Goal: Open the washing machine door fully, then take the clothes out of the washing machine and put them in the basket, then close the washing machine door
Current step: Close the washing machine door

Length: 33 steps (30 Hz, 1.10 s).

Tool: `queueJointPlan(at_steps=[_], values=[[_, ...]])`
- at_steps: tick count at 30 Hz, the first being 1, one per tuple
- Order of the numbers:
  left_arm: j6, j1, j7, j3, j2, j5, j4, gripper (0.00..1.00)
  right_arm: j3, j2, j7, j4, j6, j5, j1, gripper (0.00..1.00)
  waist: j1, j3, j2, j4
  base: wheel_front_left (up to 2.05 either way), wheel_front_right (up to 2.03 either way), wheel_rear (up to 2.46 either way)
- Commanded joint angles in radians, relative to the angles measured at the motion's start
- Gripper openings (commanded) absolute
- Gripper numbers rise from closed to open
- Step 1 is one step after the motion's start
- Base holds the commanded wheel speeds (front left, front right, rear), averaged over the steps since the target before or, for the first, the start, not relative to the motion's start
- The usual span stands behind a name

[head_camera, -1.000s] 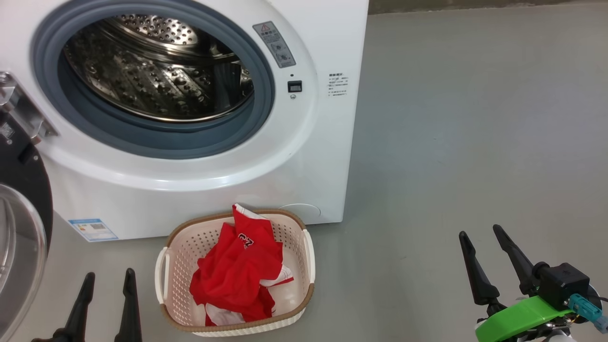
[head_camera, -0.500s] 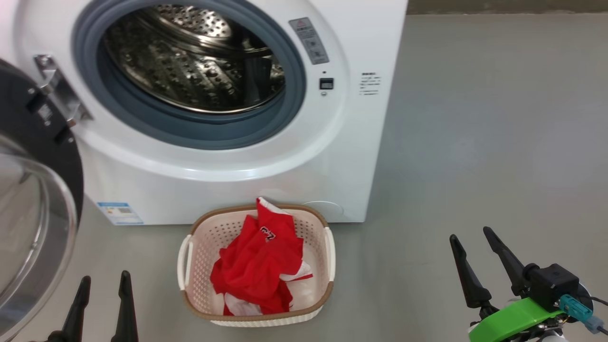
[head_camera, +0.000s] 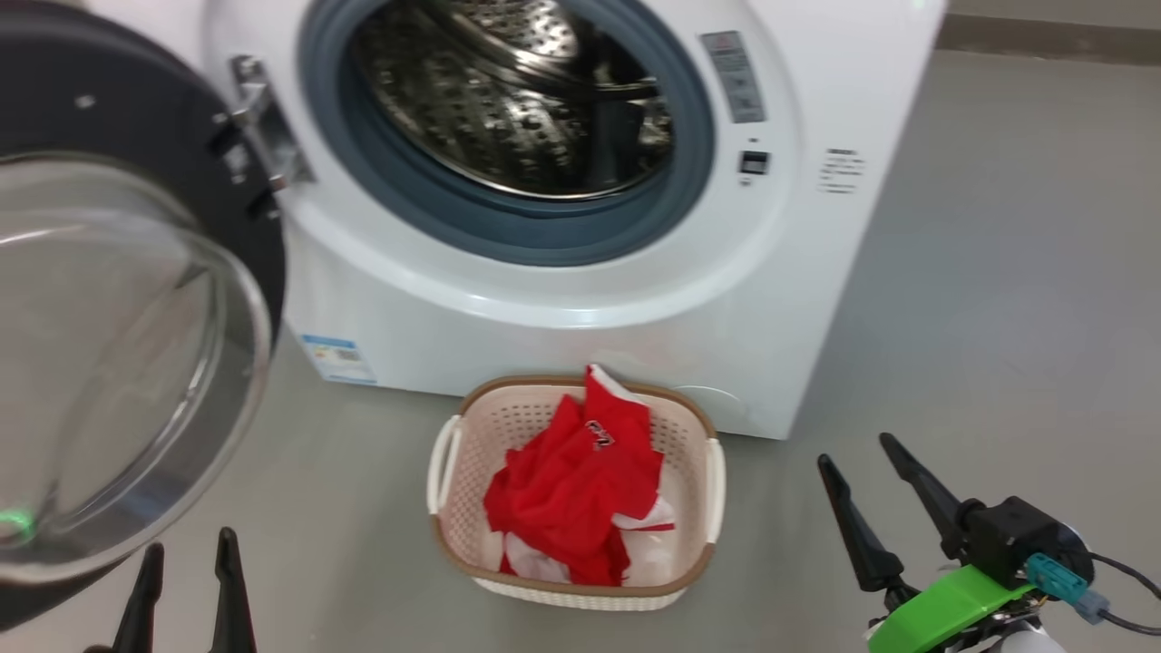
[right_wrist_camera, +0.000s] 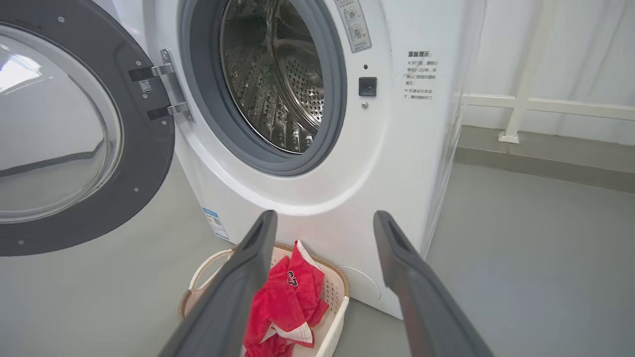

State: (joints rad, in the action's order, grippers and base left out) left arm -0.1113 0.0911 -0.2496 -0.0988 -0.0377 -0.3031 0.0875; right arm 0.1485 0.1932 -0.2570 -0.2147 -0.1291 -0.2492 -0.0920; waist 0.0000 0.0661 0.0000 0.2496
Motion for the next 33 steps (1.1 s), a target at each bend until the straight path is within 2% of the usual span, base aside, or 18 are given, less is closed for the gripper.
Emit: queueJointPlan(at_steps=[1,16,33], values=[[0.011,-0.005,-0.012,-0.029,-0.013,-0.008,-0.02,1.0,0.027,0.011,-0.005,0.018,-0.002,-0.01,-0.031,1.0,0.0,-0.005,0.0,0.066,0.0,0.0,0.0],[0.052,0.014,-0.012,0.0,-0.013,-0.049,-0.03,1.0,0.102,0.026,-0.005,-0.009,-0.002,-0.027,-0.073,1.0,0.0,-0.005,0.0,0.261,0.0,0.0,0.0],[0.102,0.059,-0.012,-0.016,-0.013,-0.091,-0.092,1.0,0.211,0.041,-0.005,-0.052,-0.002,-0.058,-0.158,1.0,0.0,0.011,0.0,0.283,0.0,0.0,0.0]])
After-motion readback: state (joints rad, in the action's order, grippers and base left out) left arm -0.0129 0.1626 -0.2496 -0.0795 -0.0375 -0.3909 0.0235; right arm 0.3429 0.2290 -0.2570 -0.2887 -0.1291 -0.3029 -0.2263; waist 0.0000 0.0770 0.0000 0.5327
